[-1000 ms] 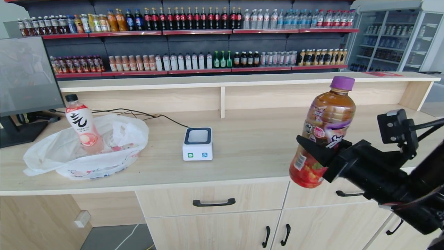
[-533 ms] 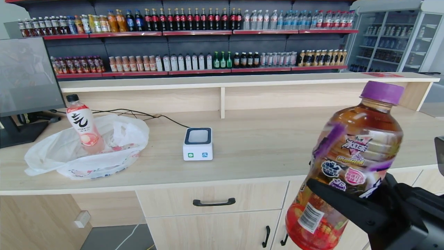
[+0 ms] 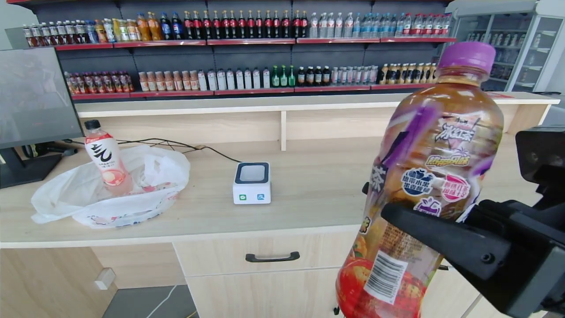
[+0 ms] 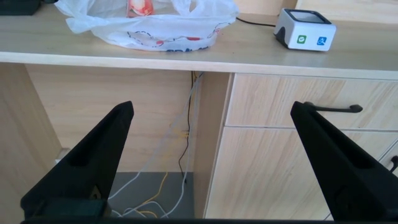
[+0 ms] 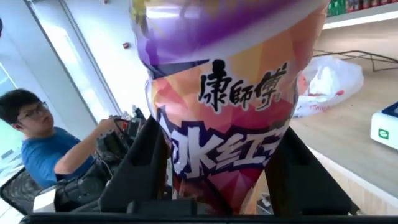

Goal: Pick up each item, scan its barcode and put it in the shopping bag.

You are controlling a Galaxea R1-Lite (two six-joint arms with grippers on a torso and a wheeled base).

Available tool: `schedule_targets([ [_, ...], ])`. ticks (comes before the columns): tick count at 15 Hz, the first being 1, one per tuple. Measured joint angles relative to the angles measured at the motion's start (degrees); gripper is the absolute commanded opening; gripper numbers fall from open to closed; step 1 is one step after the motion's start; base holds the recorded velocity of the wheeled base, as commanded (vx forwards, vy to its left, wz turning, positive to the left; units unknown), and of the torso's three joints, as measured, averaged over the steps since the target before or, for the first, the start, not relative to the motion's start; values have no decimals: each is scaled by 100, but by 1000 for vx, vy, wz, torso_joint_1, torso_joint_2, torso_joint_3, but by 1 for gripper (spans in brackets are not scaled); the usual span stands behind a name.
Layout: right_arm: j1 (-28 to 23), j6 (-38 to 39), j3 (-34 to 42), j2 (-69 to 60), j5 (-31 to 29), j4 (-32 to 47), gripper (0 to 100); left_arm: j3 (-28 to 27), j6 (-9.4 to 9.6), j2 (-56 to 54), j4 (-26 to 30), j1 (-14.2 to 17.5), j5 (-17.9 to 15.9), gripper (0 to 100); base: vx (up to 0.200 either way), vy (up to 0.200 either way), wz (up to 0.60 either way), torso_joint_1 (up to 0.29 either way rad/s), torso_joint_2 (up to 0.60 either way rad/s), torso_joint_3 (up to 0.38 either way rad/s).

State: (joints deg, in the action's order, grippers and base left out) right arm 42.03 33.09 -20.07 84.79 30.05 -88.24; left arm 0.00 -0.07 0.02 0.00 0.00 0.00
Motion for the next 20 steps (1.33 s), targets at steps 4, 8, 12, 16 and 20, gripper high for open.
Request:
schedule_targets([
  [4,-28,1207,-230,311,95,-173,0,0,0,0,0,0,0,100,0,0,0,0,0,0],
  [8,-41,1681,-573,430,99,-178,0,0,0,0,0,0,0,100,0,0,0,0,0,0],
  [12,-37,1864,-713,549,96,-171,0,0,0,0,0,0,0,100,0,0,0,0,0,0],
  [16,-15,1892,-763,575,96,-173,0,0,0,0,0,0,0,100,0,0,0,0,0,0],
  [20,-11,1892,-730,579,96,-171,0,0,0,0,0,0,0,100,0,0,0,0,0,0],
])
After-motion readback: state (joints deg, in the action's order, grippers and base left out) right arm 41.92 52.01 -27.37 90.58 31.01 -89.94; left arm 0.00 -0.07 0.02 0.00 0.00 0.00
